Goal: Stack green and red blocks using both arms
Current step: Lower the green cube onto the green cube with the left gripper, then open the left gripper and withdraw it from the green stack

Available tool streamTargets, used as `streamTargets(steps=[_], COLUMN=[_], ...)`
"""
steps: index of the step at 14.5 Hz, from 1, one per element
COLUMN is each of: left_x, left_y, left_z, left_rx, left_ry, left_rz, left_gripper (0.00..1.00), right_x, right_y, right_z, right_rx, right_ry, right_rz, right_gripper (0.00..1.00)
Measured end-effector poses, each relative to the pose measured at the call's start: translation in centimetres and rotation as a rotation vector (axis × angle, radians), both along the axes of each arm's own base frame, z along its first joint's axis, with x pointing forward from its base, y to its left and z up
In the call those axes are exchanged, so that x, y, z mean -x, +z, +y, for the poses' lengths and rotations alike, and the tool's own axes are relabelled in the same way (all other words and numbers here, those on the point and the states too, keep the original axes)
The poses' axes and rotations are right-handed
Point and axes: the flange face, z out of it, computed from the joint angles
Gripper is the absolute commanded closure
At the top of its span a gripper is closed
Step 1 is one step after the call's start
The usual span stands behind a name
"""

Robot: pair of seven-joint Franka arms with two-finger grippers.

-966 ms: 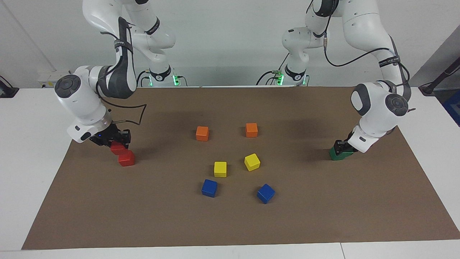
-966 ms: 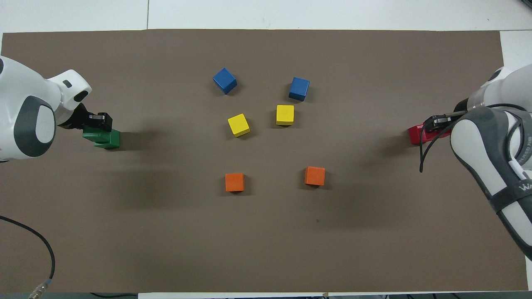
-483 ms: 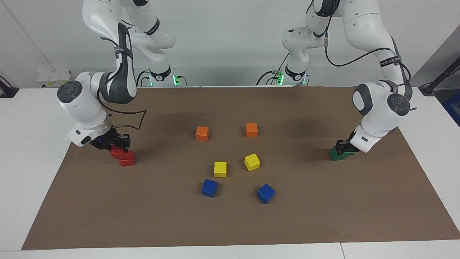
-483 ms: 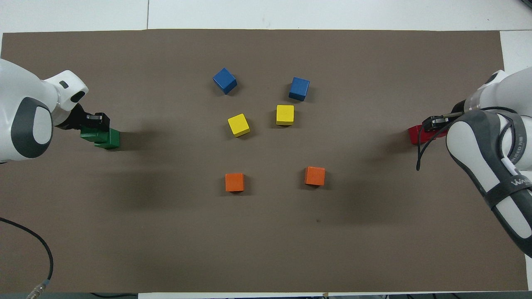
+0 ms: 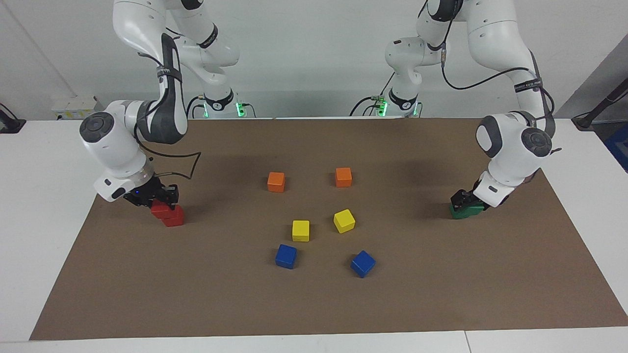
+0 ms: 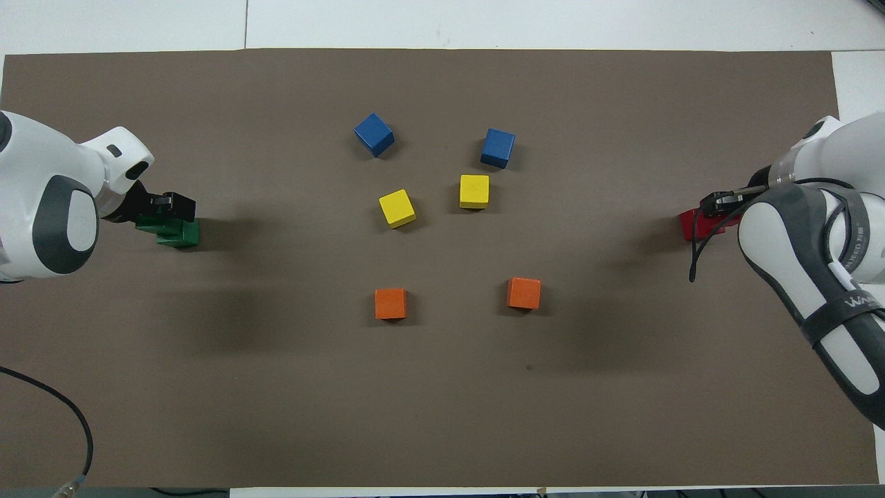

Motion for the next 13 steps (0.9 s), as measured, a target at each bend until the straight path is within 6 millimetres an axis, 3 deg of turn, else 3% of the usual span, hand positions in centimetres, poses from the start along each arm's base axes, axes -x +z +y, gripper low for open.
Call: streamTargets(steps=[3,5,9,13], left_x=[0.0,-0.2,0.4,3.5], left_y=[0.7,2.8,9.8,17.0], left_z=[0.0,0.0,0.2,-0.1], left_rx=[-0.001,-0.002,-0.006,-0.01], left_ry=[0.0,0.0,0.004,0.003], left_rz=[-0.011,-0.036,-0.029,-0.032], left_gripper=[0.0,0.0,0.0,0.0], right_x=[0.0,0.1,0.0,0.1], right_y=[-0.4,-0.9,-1.4,-1.4], right_z=[0.3,0.3,0.2,0.2], right_rx=[0.001,0.002,0.002,0.003], right_ry=[0.019,0.057,0.07,0.069], right_rz=[-0.009,-0.015,-0.016,-0.015], right_gripper=[1.0,1.0,1.0,1.0])
